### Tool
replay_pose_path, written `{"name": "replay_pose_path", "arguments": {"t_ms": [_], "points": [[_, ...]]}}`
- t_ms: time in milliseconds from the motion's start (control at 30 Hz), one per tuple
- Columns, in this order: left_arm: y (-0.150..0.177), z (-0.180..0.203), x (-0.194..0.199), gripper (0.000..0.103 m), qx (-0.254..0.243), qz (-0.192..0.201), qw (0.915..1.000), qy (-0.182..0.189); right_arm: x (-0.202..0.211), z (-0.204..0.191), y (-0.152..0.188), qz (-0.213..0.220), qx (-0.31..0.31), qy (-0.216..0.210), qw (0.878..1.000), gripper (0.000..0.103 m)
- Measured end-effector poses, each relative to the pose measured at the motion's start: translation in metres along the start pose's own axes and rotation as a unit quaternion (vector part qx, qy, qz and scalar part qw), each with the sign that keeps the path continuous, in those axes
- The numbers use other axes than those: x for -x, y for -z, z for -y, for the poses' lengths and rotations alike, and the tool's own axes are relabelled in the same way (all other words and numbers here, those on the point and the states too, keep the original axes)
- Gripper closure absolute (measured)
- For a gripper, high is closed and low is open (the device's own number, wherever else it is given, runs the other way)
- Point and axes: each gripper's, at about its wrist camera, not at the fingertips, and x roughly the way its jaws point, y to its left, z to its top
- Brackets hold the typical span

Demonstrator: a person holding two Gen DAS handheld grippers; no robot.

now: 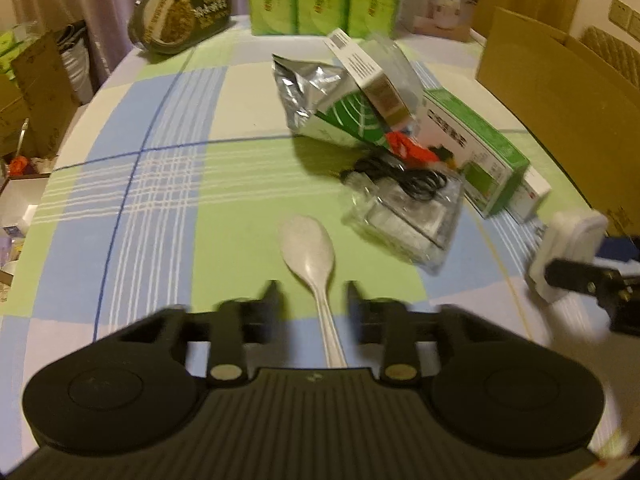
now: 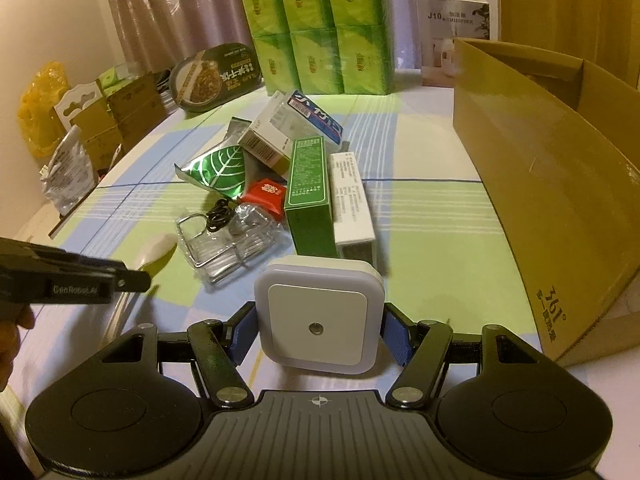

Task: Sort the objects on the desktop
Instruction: 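Grasp the white plastic spoon with the left gripper while the right holds the night light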

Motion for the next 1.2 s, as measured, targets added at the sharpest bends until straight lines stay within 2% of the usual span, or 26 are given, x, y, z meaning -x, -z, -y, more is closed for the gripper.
{"name": "replay_pose_path", "arguments": {"t_ms": [233,333,400,667,1200], "points": [[-0.007,0.001,-0.012,0.06,-0.006,0.013,0.9998,-0.01,-0.003,-0.001,-0.002,0.0,0.0,-0.002,1.0,0.04],[-0.008,0.0,-0.017,0.066,0.005,0.013,0.9999,-0.004,-0.005,-0.001,-0.002,0.0,-0.002,-0.003,1.0,0.04],[-0.008,0.0,-0.016,0.078,0.002,0.016,0.9999,-0.001,-0.006,-0.001,-0.003,0.001,-0.001,-0.004,1.0,0.04],[-0.008,0.005,-0.003,0.078,-0.003,0.027,0.9995,0.015,-0.005,0.0,-0.004,0.002,-0.002,-0.005,1.0,0.04],[-0.008,0.017,0.038,0.078,0.02,0.058,0.9973,0.039,0.022,0.001,-0.01,0.032,-0.001,0.001,0.999,0.04]]}}
